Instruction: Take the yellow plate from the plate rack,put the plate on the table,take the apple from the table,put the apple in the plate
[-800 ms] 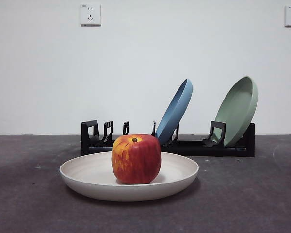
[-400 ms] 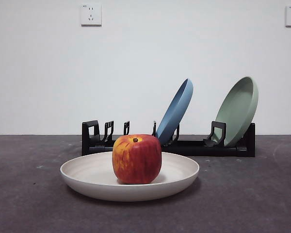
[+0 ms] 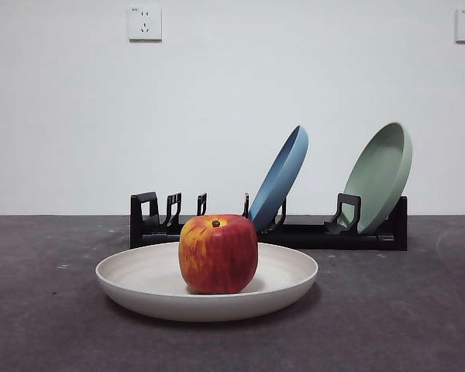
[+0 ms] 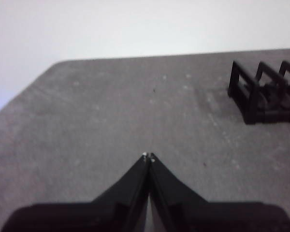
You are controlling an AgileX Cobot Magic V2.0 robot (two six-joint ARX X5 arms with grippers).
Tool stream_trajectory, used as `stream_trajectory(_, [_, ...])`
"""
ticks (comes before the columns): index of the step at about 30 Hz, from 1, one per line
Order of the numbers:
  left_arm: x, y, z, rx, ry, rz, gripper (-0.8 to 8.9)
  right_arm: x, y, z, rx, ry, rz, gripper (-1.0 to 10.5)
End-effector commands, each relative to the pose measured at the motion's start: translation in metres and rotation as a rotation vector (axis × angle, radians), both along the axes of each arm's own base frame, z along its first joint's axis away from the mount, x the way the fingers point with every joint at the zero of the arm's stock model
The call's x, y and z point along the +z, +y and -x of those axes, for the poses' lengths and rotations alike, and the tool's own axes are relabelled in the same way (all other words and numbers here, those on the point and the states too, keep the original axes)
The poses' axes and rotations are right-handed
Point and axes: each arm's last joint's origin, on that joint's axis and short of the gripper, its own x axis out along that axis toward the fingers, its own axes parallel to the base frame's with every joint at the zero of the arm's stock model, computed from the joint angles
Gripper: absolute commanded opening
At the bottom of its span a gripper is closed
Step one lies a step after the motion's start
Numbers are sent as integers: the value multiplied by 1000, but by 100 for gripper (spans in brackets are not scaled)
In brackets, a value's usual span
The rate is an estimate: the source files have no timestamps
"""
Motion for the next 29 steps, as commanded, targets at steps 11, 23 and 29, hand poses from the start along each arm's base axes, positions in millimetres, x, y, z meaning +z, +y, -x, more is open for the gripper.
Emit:
stream_trajectory(11, [-20, 0, -1, 7, 11, 75, -3, -1, 1, 0, -6, 4, -3, 0])
stream_trajectory(23, [-20, 0, -1, 12, 11, 73, -3, -1, 1, 0, -6, 4, -3, 0])
stream_trajectory(29, [-20, 0, -1, 12, 11, 73, -3, -1, 1, 0, -6, 4, -2, 0])
